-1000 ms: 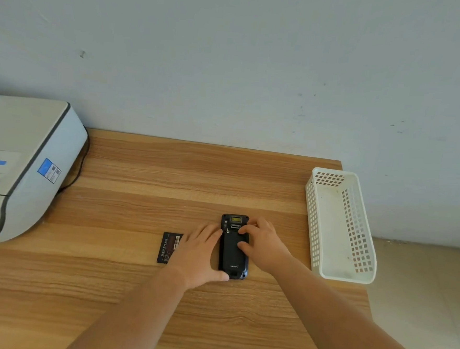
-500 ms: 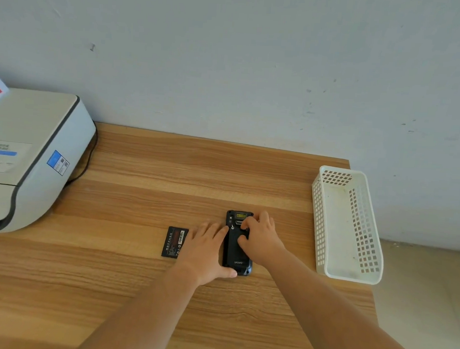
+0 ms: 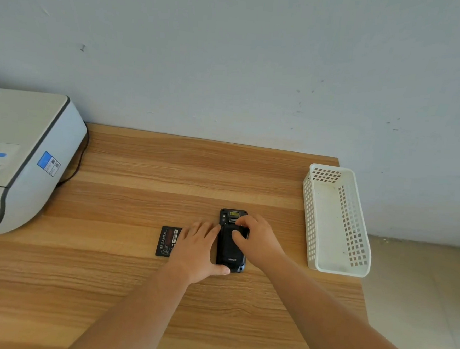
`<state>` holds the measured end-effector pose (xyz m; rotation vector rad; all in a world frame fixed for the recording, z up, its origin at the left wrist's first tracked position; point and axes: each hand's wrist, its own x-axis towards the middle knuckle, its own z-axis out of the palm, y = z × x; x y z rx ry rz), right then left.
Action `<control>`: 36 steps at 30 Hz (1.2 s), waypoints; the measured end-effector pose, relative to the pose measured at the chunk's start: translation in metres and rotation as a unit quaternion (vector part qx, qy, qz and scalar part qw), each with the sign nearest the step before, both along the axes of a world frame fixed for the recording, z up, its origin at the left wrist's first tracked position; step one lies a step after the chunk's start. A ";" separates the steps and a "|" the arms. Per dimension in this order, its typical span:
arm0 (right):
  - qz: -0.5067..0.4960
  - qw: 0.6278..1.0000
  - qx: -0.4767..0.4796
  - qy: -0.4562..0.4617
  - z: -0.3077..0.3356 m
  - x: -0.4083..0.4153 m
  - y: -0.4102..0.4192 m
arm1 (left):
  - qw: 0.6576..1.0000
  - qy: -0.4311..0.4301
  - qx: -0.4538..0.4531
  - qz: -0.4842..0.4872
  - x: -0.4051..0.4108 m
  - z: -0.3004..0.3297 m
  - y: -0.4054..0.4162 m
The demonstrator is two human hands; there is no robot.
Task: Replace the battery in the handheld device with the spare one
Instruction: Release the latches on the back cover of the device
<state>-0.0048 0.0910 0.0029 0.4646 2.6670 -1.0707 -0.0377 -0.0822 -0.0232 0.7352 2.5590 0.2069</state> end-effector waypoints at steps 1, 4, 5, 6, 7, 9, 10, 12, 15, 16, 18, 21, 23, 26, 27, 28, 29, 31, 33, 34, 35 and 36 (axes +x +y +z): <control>0.000 1.000 0.008 -0.006 -0.001 0.001 -0.002 | 1.000 -0.002 -0.002 -0.001 0.001 0.001 -0.001; -0.015 0.999 0.035 -0.037 0.000 0.002 -0.011 | 1.000 -0.004 -0.005 0.001 0.003 0.005 -0.008; -0.022 0.998 0.046 -0.048 0.001 0.002 -0.014 | 1.000 -0.002 -0.003 0.002 0.004 0.007 -0.011; -0.028 0.996 0.055 -0.058 0.002 0.002 -0.018 | 1.000 0.001 0.000 0.005 0.005 0.009 -0.015; -0.035 0.995 0.060 -0.068 0.003 0.001 -0.021 | 1.000 0.002 0.003 0.009 0.005 0.012 -0.018; -0.051 0.992 0.067 -0.092 0.005 -0.001 -0.028 | 1.000 0.000 0.007 0.020 0.007 0.019 -0.023; -0.056 0.990 0.074 -0.102 0.005 -0.001 -0.032 | 1.000 -0.002 0.008 0.026 0.008 0.023 -0.025; -0.064 0.987 0.092 -0.114 0.004 -0.001 -0.039 | 0.999 -0.003 0.011 0.037 0.009 0.030 -0.028; -0.079 0.984 0.107 -0.117 0.001 0.000 -0.049 | 0.999 0.003 0.010 0.043 0.008 0.037 -0.032; -0.081 0.983 0.111 -0.118 0.000 0.000 -0.051 | 0.999 0.006 0.010 0.042 0.007 0.038 -0.034; -0.084 0.982 0.118 -0.121 -0.002 0.000 -0.055 | 0.999 0.008 0.010 0.041 0.005 0.040 -0.036; -0.092 0.980 0.127 -0.124 -0.005 0.001 -0.058 | 0.999 0.018 -0.002 0.041 0.000 0.044 -0.038; -0.097 0.978 0.132 -0.130 -0.006 0.000 -0.059 | 0.999 0.026 -0.014 0.040 -0.005 0.047 -0.040; -0.096 0.976 0.139 -0.134 -0.006 -0.002 -0.060 | 0.998 0.022 -0.033 0.042 -0.011 0.054 -0.043; -0.096 0.977 0.140 -0.131 -0.005 -0.002 -0.061 | 0.998 0.019 -0.037 0.044 -0.013 0.056 -0.045; -0.096 0.978 0.140 -0.126 -0.005 -0.002 -0.061 | 0.998 0.015 -0.040 0.046 -0.014 0.058 -0.046; -0.096 0.979 0.138 -0.119 -0.004 -0.001 -0.061 | 0.998 0.010 -0.043 0.048 -0.015 0.059 -0.047; -0.099 0.981 0.128 -0.107 -0.002 -0.001 -0.061 | 0.998 0.004 -0.048 0.050 -0.017 0.060 -0.050; -0.100 0.983 0.120 -0.100 0.001 0.000 -0.060 | 0.997 0.001 -0.055 0.049 -0.018 0.062 -0.051; -0.099 0.983 0.118 -0.098 0.003 0.000 -0.060 | 0.997 0.000 -0.057 0.048 -0.018 0.064 -0.051; -0.098 0.984 0.117 -0.095 0.005 0.002 -0.059 | 0.997 0.001 -0.058 0.048 -0.019 0.065 -0.051; -0.097 0.984 0.116 -0.092 0.007 0.003 -0.057 | 0.997 0.001 -0.058 0.049 -0.019 0.067 -0.051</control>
